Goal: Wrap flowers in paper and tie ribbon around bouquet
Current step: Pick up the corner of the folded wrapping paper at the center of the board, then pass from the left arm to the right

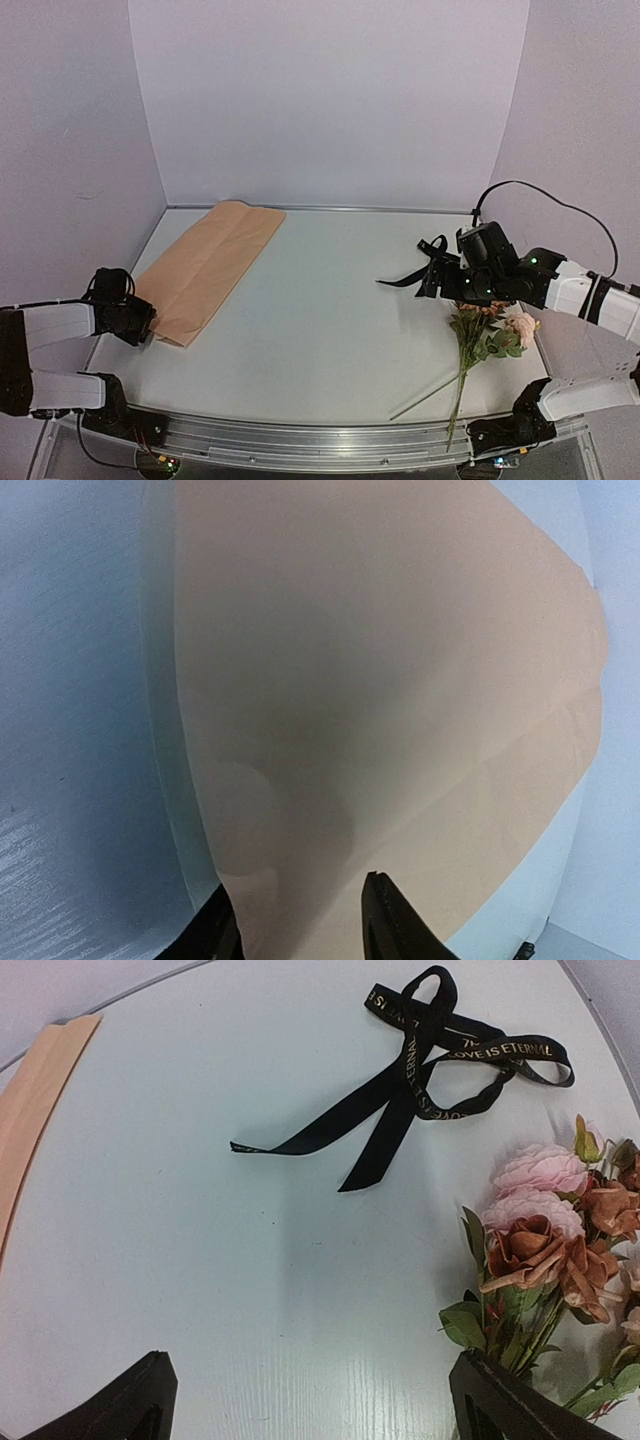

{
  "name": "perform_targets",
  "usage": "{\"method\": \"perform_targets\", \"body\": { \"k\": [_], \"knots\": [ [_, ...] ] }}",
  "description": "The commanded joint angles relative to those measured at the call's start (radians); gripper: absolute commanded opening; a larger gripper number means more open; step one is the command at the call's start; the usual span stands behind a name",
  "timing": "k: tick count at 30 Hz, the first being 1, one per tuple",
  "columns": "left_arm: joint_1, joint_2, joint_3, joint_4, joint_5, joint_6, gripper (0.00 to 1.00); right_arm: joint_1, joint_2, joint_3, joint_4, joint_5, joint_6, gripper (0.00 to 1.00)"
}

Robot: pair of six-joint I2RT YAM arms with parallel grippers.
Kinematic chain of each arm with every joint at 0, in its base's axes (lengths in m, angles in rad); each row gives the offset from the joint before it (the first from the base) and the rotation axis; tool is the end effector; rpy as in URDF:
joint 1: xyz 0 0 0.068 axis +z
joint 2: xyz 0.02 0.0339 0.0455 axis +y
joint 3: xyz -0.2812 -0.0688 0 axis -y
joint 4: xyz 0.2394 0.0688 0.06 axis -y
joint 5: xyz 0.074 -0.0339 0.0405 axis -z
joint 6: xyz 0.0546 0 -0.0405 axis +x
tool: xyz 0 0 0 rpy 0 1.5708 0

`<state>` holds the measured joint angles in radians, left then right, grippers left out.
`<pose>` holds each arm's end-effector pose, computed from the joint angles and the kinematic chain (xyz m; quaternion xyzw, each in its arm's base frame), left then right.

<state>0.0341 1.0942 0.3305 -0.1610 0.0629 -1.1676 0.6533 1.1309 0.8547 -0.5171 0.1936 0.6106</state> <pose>0.1828 0.0028 0.1385 -0.5276 0.7874 -0.1955 0.2517 0.1941 0.1354 0.2694 0.0170 0.9216 0.1507 0.3572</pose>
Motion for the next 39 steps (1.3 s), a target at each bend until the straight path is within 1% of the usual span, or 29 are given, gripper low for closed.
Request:
{"method": "perform_targets", "body": {
  "k": [1,5,8,12,17,20,22,23,29,32,35,37,39],
  "knots": [
    [0.007,-0.022,-0.005,0.020,0.005,0.026,0.34,0.000,0.008,0.007,0.014,0.007,0.011,0.98],
    [0.008,-0.047,0.001,0.004,-0.008,0.053,0.16,0.000,0.011,0.010,0.014,0.003,0.014,0.98],
    [0.007,-0.071,0.026,-0.005,-0.012,0.113,0.02,0.000,0.013,0.013,0.013,0.000,0.017,0.98],
    [0.007,-0.107,0.113,-0.035,0.000,0.272,0.00,0.000,0.015,0.016,0.012,0.001,0.015,0.98],
    [-0.004,-0.085,0.256,-0.061,0.114,0.505,0.00,0.000,0.030,0.032,0.013,0.000,0.020,0.98],
    [-0.039,-0.038,0.343,-0.086,0.172,0.622,0.00,0.001,0.047,0.043,0.014,-0.007,0.031,0.98],
    [-0.105,0.009,0.406,-0.112,0.182,0.697,0.00,0.000,0.057,0.047,0.014,-0.011,0.041,0.98],
    [-0.156,0.039,0.442,-0.131,0.167,0.745,0.00,0.000,0.061,0.049,0.014,-0.011,0.047,0.98],
    [-0.505,0.238,0.651,-0.268,0.006,0.953,0.00,0.000,0.075,0.052,0.024,-0.005,0.083,0.98],
    [-0.691,0.386,0.736,-0.335,-0.069,1.050,0.00,0.000,0.084,0.048,0.042,-0.005,0.113,0.98],
    [-0.876,0.542,0.831,-0.411,-0.166,1.117,0.00,0.001,0.097,0.038,0.085,-0.036,0.133,0.98],
    [-0.958,0.656,0.879,-0.429,-0.185,1.144,0.00,0.002,0.105,0.030,0.123,-0.074,0.147,0.98],
    [-1.027,0.713,0.902,-0.410,-0.189,1.159,0.00,0.002,0.110,0.025,0.154,-0.109,0.155,0.98]
  ]
}}
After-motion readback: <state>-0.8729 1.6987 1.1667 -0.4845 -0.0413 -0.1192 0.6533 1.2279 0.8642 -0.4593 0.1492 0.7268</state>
